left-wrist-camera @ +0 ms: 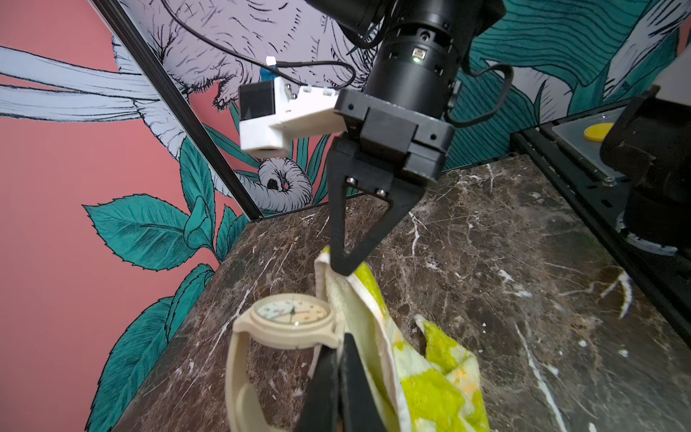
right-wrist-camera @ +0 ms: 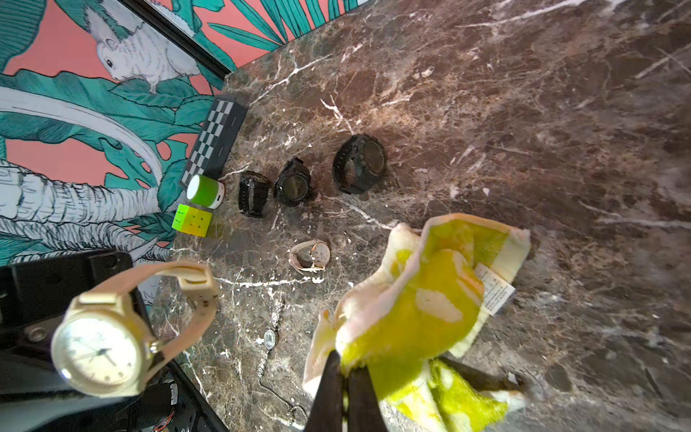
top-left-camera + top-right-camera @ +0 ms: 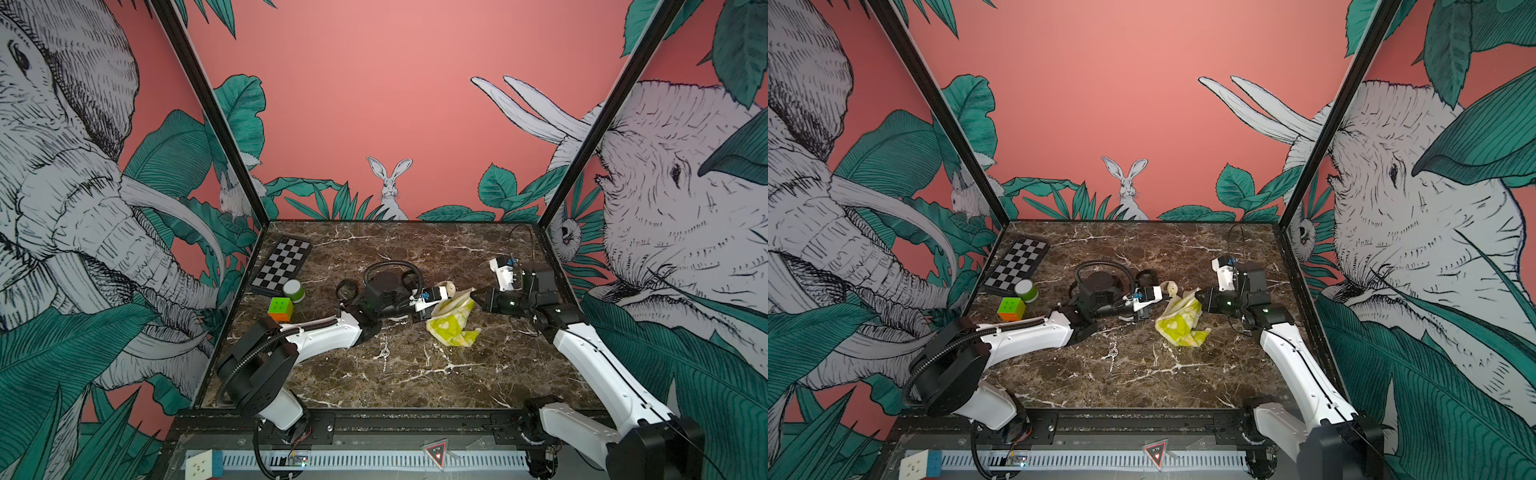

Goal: Wipe the watch dial
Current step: Place the cleaning item at the center of the board.

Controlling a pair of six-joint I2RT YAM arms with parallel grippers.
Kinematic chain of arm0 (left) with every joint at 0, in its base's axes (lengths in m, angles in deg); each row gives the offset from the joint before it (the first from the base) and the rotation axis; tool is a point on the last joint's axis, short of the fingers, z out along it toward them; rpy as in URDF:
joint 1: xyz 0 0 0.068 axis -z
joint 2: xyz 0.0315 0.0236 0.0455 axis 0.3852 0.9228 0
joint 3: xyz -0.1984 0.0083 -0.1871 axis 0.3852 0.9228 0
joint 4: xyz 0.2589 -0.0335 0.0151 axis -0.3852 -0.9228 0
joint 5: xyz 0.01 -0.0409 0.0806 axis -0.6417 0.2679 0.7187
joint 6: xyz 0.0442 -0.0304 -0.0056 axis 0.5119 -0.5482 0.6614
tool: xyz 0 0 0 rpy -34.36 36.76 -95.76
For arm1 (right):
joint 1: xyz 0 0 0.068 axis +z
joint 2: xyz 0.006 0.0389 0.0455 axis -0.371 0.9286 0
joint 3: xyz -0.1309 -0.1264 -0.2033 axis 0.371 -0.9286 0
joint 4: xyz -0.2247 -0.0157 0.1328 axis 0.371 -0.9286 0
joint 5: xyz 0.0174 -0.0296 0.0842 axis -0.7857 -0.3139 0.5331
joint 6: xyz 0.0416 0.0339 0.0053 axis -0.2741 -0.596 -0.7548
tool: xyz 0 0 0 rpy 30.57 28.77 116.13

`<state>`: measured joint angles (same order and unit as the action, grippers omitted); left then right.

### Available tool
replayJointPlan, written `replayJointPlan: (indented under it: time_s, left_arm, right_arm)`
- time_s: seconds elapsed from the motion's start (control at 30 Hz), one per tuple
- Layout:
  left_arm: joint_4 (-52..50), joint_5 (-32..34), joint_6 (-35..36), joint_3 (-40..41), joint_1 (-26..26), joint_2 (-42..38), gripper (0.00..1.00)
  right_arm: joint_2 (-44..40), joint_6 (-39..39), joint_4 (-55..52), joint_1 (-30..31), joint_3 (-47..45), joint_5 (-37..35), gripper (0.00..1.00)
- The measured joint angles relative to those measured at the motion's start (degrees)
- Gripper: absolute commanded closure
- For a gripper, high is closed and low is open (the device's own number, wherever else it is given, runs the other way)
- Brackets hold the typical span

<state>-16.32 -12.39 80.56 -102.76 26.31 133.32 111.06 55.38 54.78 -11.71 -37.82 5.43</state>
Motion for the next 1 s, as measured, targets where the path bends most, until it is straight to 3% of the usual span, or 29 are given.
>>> replayJointPlan:
  time_s: [0.13,0.17,0.33,0.57,0.63,1.0]
  left_arm:
    - [-0.11,0.11,0.0,1.29,0.0,-0.31,1.0]
    - [-0.31,0.2,0.0,1.6,0.0,-0.48,1.0]
    - [-0.94,0.9,-0.07,4.09,0.0,-2.93,1.0]
    - [-1.51,2.23,-1.2,8.76,0.0,-7.63,1.0]
    - [-1.53,2.6,-1.64,10.1,0.0,-8.46,1.0]
    - [-1.09,5.79,-3.3,17.31,1.68,-12.09,1.0]
  right_arm:
    - [2.32,0.94,-2.27,-0.33,1.2,-3.43,1.0]
    - [3.06,1.14,-2.84,-0.33,1.57,-4.57,0.96]
    - [4.92,1.97,-4.72,-0.33,2.29,-10.73,0.6]
    - [4.5,3.15,-8.15,-0.33,2.89,-17.68,0.43]
    - [3.54,3.21,-9.46,-0.15,3.08,-18.99,0.34]
    - [-1.46,1.9,-11.93,8.33,2.19,-23.23,0.32]
